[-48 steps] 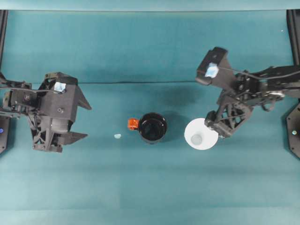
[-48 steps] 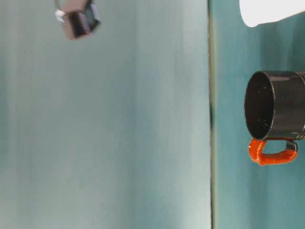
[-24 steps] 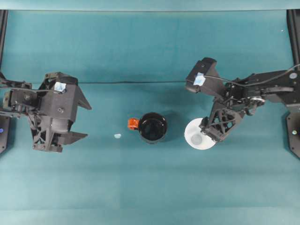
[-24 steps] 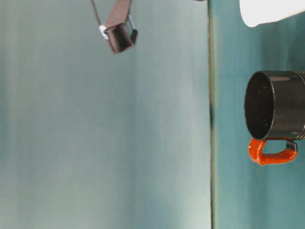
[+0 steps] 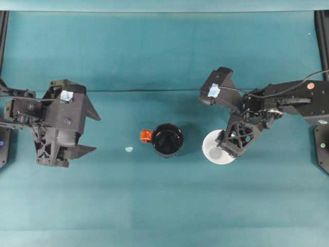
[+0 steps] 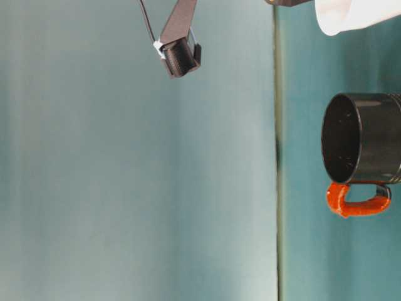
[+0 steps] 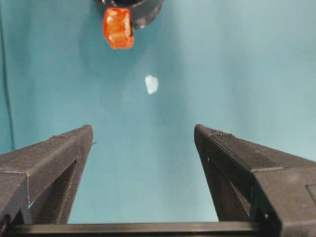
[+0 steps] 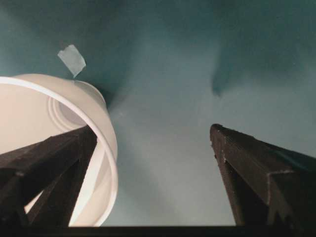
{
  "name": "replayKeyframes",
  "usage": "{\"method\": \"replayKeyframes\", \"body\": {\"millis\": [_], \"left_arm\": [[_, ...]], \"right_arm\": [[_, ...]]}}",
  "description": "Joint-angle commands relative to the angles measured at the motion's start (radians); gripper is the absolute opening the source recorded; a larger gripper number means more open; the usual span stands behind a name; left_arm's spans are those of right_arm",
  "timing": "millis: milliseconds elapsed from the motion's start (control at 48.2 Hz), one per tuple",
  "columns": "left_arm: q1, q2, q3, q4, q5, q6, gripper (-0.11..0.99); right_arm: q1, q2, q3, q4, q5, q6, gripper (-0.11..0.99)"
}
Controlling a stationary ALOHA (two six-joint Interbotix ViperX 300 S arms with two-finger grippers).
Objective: Put the paper cup into the moved red handle cup holder.
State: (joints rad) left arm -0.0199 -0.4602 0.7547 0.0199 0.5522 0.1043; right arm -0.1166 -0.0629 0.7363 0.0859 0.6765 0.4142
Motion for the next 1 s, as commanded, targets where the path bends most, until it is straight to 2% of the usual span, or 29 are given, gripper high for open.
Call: {"method": "replayKeyframes", "body": {"millis": [0,62,125,208,311,415,540,768,851,892,976], "left_arm": [[-0.002,-0.003,-0.015,0.002,-0.005,-0.002,0.92],[-0.002,-0.003,-0.015,0.002,-0.005,-0.002,0.92],[-0.002,-0.003,-0.015,0.002,-0.003,-0.002,0.92],[-0.002,-0.003,-0.015,0.003,-0.003,-0.002,0.92],[0.0,-0.003,-0.015,0.002,-0.003,-0.002,0.92],[0.003,-0.003,-0.015,0.003,-0.003,-0.002,0.92],[0.003,-0.003,-0.015,0.002,-0.005,-0.002,0.92],[0.003,-0.003,-0.015,0.002,-0.003,-0.002,0.92],[0.003,-0.003,-0.015,0.002,-0.003,-0.002,0.92],[0.002,-0.003,-0.015,0.002,-0.003,-0.002,0.92],[0.002,-0.005,-0.015,0.002,-0.003,-0.003,0.92]], "right_arm": [[0.003,-0.006,-0.014,0.02,-0.002,0.008,0.83],[0.003,-0.006,-0.015,0.043,-0.002,0.008,0.74],[0.003,-0.006,-0.015,0.064,-0.002,0.008,0.59],[0.006,-0.005,-0.015,0.086,-0.003,0.006,0.35],[0.011,-0.005,-0.015,0.1,-0.005,0.006,0.1],[0.011,-0.005,-0.017,0.112,-0.005,0.006,-0.05],[0.011,-0.005,-0.017,0.117,-0.002,0.006,-0.1],[0.011,-0.005,-0.018,0.123,0.0,0.008,-0.11],[0.011,-0.008,-0.025,0.133,0.006,0.008,-0.11],[0.011,-0.014,-0.035,0.138,0.02,0.009,-0.11],[0.009,-0.032,-0.072,0.138,0.063,0.011,-0.11]]}}
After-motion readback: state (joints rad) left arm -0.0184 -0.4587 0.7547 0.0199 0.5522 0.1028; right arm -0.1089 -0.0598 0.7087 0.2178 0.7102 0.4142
